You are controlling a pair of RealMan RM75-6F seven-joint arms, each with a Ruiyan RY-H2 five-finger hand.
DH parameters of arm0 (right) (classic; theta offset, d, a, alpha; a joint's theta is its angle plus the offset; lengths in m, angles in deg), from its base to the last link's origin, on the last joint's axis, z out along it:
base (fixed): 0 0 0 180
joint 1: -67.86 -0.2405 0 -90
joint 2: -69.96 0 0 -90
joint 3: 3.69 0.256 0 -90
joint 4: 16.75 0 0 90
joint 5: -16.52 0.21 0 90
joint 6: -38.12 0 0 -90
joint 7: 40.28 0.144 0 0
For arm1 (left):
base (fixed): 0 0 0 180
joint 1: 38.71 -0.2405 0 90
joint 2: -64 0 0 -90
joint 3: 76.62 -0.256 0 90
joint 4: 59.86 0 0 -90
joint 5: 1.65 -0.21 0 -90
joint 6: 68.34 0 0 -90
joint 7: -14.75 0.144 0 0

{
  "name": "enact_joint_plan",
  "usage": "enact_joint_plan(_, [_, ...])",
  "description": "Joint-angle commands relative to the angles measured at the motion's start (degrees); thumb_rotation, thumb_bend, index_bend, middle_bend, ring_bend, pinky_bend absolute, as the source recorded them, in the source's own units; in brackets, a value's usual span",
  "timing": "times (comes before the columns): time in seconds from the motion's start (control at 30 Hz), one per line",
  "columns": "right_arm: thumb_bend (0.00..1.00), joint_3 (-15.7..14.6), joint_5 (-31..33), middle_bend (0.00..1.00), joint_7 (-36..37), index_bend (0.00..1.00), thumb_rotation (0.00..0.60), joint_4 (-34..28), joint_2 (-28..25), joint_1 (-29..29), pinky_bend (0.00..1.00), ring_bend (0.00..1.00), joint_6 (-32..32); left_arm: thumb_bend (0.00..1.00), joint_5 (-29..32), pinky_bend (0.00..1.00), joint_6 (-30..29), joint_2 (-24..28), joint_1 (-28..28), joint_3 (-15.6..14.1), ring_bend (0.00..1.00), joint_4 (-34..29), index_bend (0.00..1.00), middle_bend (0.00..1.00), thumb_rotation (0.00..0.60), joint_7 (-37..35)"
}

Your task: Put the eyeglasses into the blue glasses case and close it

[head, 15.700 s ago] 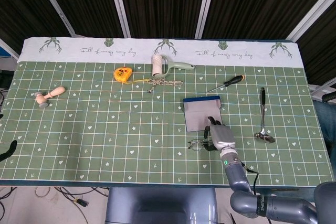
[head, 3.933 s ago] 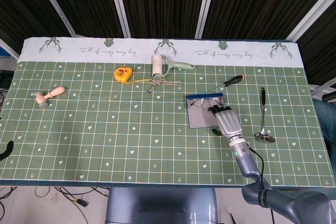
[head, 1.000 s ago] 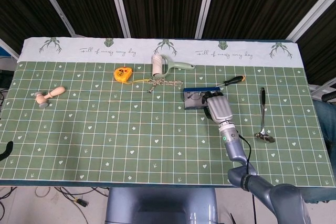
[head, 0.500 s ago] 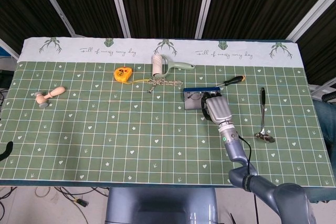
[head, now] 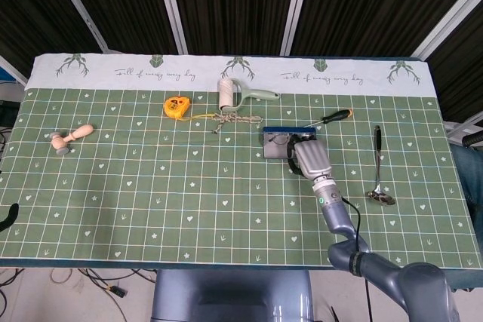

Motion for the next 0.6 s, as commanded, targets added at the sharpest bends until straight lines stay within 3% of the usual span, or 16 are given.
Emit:
enact_joint_plan(0.03, [0.52,-0.3,-0.7,0.34,-0.1,0.72,0.600,-2.9,-1.5,0.6,0.36,0.41,-1.2,0.29,0.0,0.00,0.0,0.0,0.0,0.0,0.00,0.0,0.23,0.00,0.600,0.1])
enact_joint_plan(0.17, [0.53,-1.7,-1.6,0.30,-3.0,0.72,0.600,-9.3,-5.0,1.6,0.34,0.38,-1.9,0.29,-0.1,0.00,0.0,0.0,0.0,-0.1,0.00,0.0,0.24,0.00,0.600,0.1])
enact_joint_plan(0.3, [0.53,-1.9,1.8,0.29,-8.7,0.72,0.600,-23.2,-10.9,2.9,0.34,0.37,1.0,0.29,-0.3,0.00,-0.1,0.0,0.0,-0.2,0.00,-0.1,0.24,0.00,0.600,0.1])
enact_joint_plan(0.6, [0.53,-0.7,7.6,0.28,-16.5,0.72,0.600,-32.3,-14.6,1.8,0.34,0.37,3.7,0.29,-0.2,0.00,-0.1,0.1,-0.1,-0.1,0.00,-0.1,0.24,0.00,0.600,0.0])
